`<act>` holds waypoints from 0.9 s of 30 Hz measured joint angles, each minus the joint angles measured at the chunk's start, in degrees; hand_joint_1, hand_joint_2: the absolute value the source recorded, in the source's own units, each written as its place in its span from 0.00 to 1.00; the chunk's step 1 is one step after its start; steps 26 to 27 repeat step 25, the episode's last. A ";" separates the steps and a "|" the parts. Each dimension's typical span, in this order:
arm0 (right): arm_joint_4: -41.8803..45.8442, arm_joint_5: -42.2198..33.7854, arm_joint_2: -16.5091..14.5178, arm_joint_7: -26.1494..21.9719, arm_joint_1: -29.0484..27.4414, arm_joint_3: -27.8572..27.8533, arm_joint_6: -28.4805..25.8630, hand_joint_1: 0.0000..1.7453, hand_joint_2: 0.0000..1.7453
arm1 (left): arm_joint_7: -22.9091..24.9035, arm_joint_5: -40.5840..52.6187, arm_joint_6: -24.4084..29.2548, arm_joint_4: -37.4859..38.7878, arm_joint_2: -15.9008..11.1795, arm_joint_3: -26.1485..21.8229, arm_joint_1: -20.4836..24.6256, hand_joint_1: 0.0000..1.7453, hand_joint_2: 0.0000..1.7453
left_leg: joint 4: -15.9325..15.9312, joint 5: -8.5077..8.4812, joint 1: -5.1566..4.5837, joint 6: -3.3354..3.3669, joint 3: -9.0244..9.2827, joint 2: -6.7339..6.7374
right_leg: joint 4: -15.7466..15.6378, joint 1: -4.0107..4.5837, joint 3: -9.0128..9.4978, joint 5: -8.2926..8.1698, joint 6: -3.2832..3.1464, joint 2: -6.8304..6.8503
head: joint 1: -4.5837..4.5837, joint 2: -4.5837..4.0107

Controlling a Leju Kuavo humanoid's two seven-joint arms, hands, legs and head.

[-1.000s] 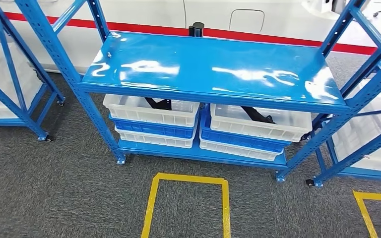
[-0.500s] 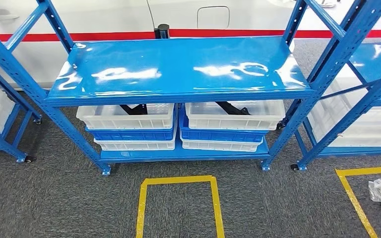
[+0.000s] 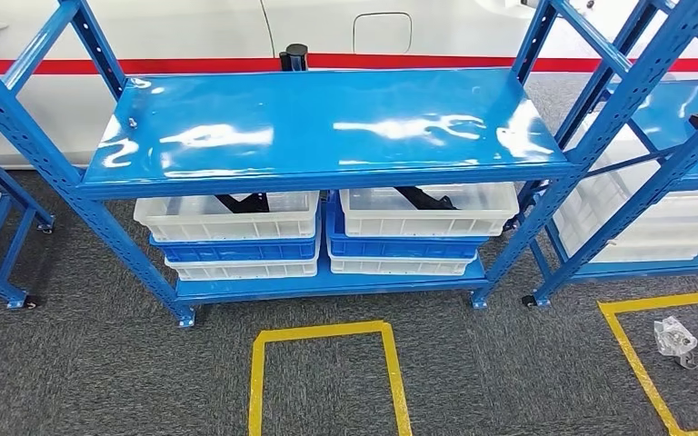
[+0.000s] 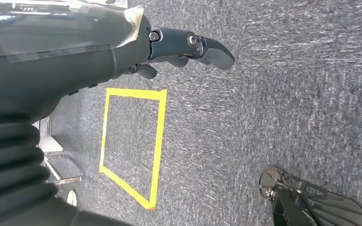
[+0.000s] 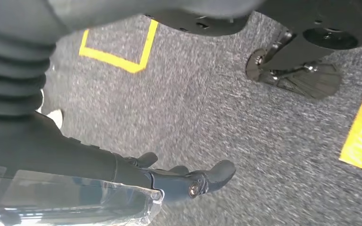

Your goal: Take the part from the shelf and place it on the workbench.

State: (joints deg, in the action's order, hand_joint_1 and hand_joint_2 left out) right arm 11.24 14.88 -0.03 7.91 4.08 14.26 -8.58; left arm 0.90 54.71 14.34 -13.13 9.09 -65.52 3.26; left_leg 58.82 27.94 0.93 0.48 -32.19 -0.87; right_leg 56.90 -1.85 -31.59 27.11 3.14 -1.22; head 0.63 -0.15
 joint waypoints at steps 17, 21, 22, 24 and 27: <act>3.99 -6.23 0.06 -3.20 -5.12 -5.50 3.56 0.00 0.00 | -0.20 -23.06 -5.95 -3.75 -3.54 26.70 -4.69 0.00 0.00 | -0.04 0.13 0.22 0.19 0.00 0.04 | -0.02 0.28 -0.11 0.00 0.93 -0.01 | 0.05 0.00; 4.98 -7.61 0.09 -3.92 -6.34 -6.69 4.36 0.00 0.50 | -0.32 -28.00 -7.25 -4.55 -4.29 32.72 -5.80 0.00 0.00 | -0.04 0.13 0.24 0.19 0.01 0.04 | -0.01 0.31 -0.11 0.01 0.92 -0.02 | 0.03 0.01; 5.24 -7.96 0.10 -4.09 -6.67 -7.01 4.55 0.00 0.75 | -0.36 -29.28 -7.58 -4.76 -4.48 34.23 -6.10 0.00 0.00 | -0.05 0.13 0.24 0.19 0.00 0.04 | -0.01 0.31 -0.11 0.01 0.92 -0.02 | 0.04 0.01; 5.85 -8.80 0.10 -4.54 -7.32 -7.75 5.03 0.00 1.00 | -0.44 -32.40 -8.39 -5.27 -4.95 37.76 -6.73 0.00 0.00 | -0.04 0.13 0.24 0.19 0.01 0.04 | -0.01 0.30 -0.11 0.01 0.92 -0.02 | 0.03 0.00; 5.97 -9.00 0.10 -4.65 -7.48 -7.90 5.13 0.00 1.00 | -0.45 -33.12 -8.57 -5.39 -5.05 38.55 -6.89 0.00 0.00 | -0.04 0.13 0.24 0.19 0.00 0.04 | -0.02 0.30 -0.11 0.01 0.92 -0.02 | 0.04 0.00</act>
